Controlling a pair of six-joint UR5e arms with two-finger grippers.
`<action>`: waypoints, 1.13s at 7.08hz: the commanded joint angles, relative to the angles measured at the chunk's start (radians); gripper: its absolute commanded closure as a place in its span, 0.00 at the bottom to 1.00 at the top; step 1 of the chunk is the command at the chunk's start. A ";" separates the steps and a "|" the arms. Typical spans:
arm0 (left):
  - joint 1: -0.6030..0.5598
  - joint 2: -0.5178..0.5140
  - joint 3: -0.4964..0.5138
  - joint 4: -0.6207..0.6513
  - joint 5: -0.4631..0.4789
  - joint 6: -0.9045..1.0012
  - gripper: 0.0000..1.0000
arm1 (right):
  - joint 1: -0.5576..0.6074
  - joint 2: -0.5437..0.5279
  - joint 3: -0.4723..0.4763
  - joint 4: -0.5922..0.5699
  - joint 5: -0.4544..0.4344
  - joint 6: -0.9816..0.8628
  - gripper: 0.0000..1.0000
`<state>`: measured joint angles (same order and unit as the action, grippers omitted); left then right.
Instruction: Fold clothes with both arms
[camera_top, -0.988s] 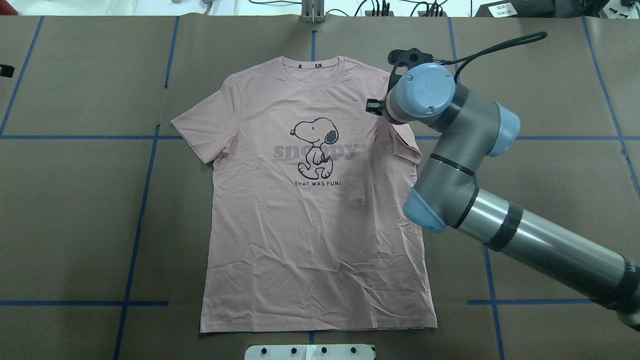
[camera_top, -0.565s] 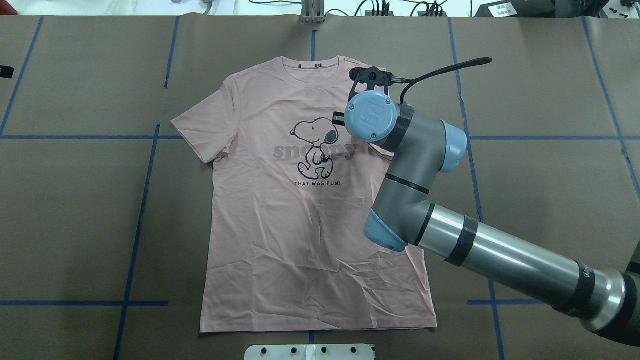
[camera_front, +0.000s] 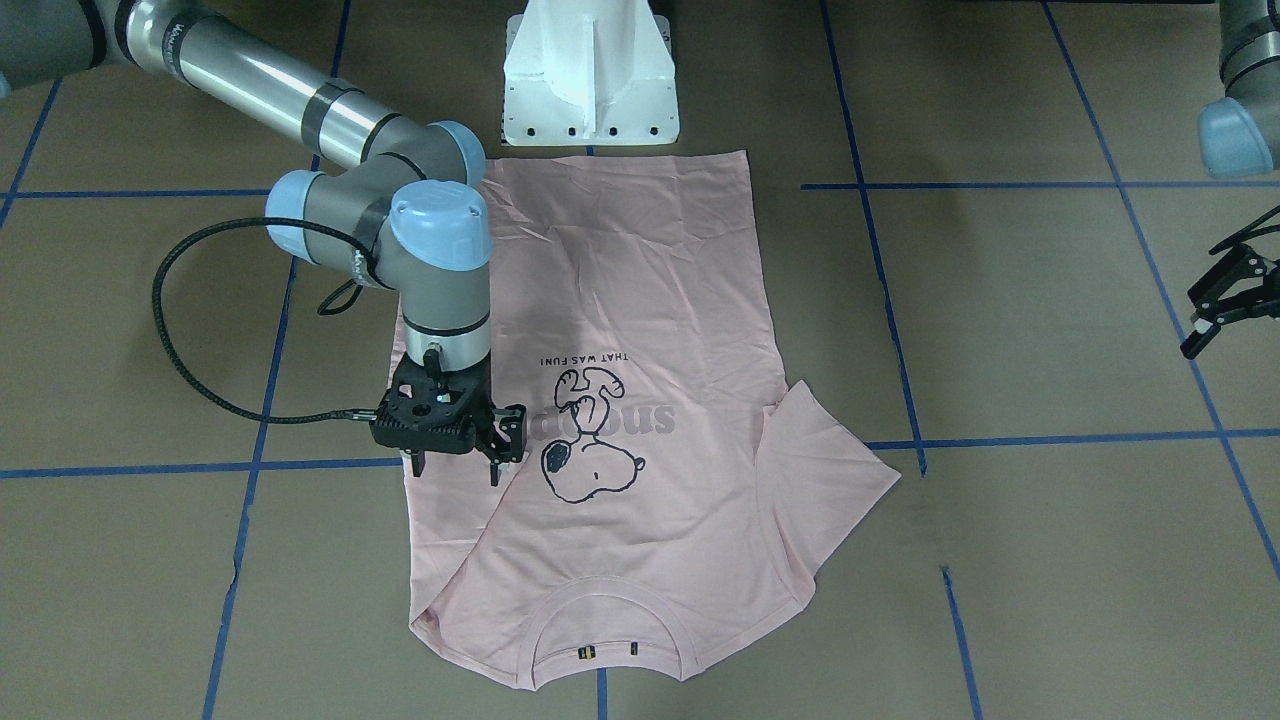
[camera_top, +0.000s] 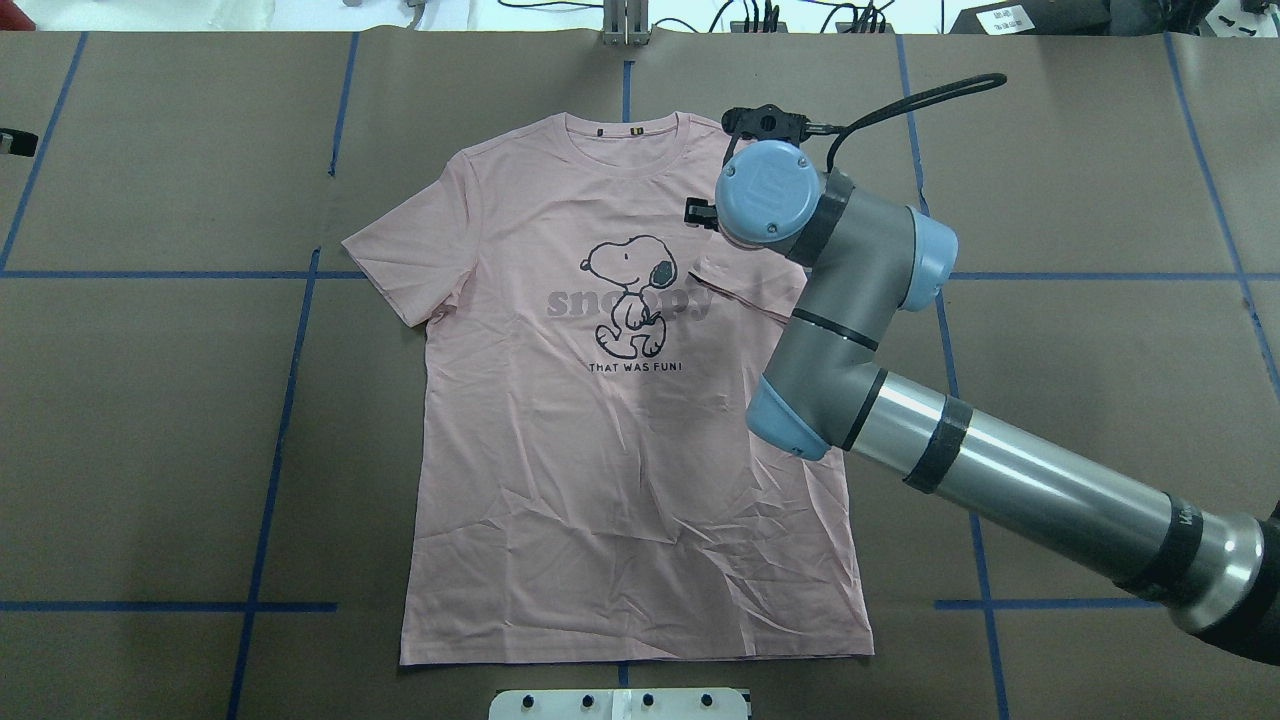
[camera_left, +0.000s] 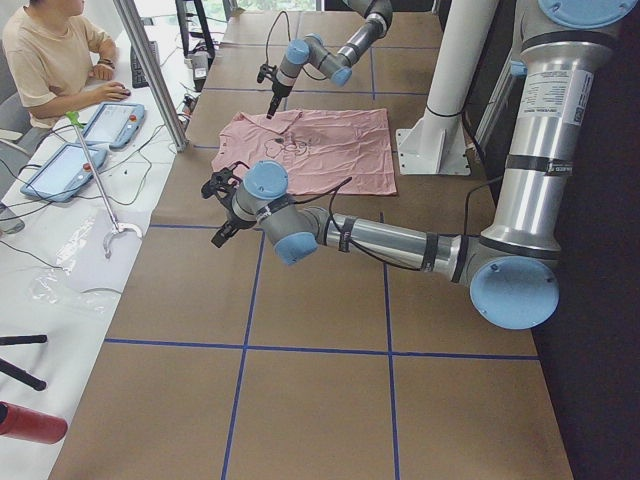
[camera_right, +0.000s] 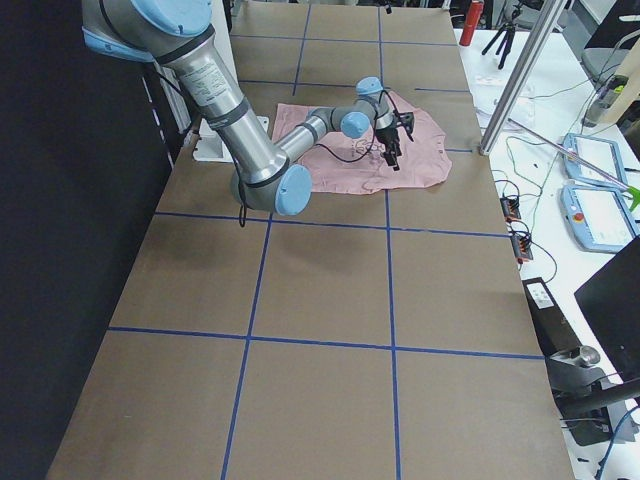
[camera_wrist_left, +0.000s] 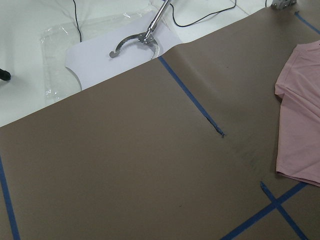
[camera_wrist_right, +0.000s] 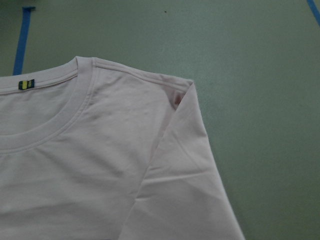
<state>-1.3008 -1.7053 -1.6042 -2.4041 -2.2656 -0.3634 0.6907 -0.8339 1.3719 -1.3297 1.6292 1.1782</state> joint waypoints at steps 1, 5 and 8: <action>0.127 -0.036 -0.006 -0.006 0.119 -0.244 0.09 | 0.148 -0.103 0.114 0.009 0.232 -0.247 0.00; 0.475 -0.209 0.143 0.002 0.496 -0.707 0.43 | 0.300 -0.306 0.291 0.009 0.426 -0.474 0.00; 0.508 -0.250 0.246 -0.007 0.560 -0.709 0.43 | 0.299 -0.310 0.289 0.009 0.420 -0.474 0.00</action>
<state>-0.8011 -1.9416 -1.3914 -2.4104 -1.7233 -1.0703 0.9889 -1.1410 1.6613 -1.3207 2.0510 0.7043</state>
